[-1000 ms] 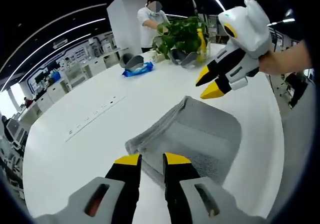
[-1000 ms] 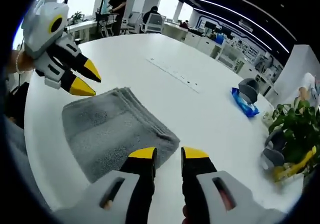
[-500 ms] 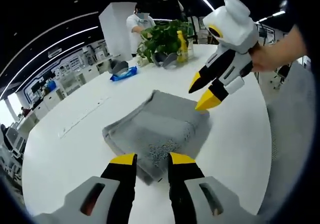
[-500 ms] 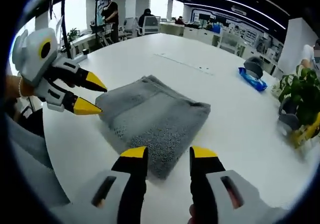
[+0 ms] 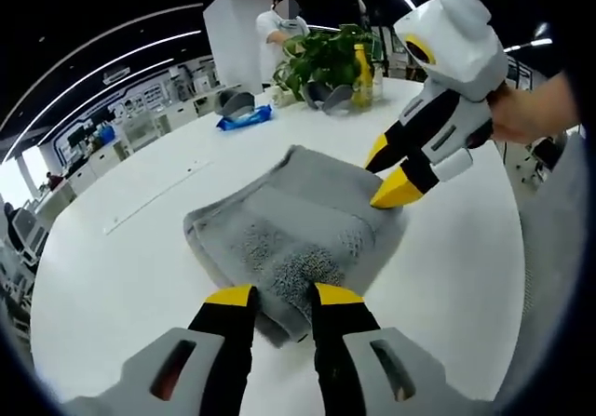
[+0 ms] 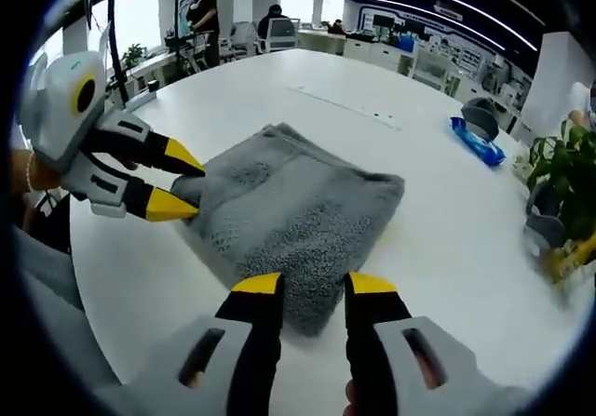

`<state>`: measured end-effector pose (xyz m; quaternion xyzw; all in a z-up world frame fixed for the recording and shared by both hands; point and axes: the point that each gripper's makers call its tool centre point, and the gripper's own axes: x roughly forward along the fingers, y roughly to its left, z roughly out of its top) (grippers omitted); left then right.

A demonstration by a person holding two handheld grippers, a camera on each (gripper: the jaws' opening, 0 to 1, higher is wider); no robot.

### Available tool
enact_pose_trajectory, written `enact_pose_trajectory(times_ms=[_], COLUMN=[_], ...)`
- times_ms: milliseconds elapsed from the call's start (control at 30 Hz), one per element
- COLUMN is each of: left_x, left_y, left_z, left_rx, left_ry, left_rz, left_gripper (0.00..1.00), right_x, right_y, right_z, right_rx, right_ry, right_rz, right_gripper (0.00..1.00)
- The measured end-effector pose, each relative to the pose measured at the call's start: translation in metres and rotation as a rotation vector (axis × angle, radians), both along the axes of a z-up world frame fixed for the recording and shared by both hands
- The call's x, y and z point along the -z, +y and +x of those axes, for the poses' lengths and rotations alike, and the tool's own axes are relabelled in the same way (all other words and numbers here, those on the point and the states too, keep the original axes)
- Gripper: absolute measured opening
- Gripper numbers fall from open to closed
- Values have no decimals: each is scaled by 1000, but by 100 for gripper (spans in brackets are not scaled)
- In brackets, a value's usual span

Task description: Fold the towel on the table until its edges align and the towel forms a compact rectangular stack.

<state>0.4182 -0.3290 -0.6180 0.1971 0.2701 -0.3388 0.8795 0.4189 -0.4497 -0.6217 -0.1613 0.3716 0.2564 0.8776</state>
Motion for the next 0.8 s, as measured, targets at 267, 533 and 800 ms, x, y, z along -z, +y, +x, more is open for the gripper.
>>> enact_pose_trajectory(times_ms=[267,533,800], left_x=[3,1,-22], left_y=[0,0,11], left_z=[17,32,17], left_rx=[-28,-71,-137], left_ry=[-10,0,18], left_rz=[-10,-47,-117], left_gripper=[24,24,23], right_x=[6,7,-16], right_y=[-2,-3,-10], right_z=[22,40,33], right_rx=[14,28,40], right_ry=[5,3,-29], right_rz=[3,2,48], right_gripper=[20,19,21])
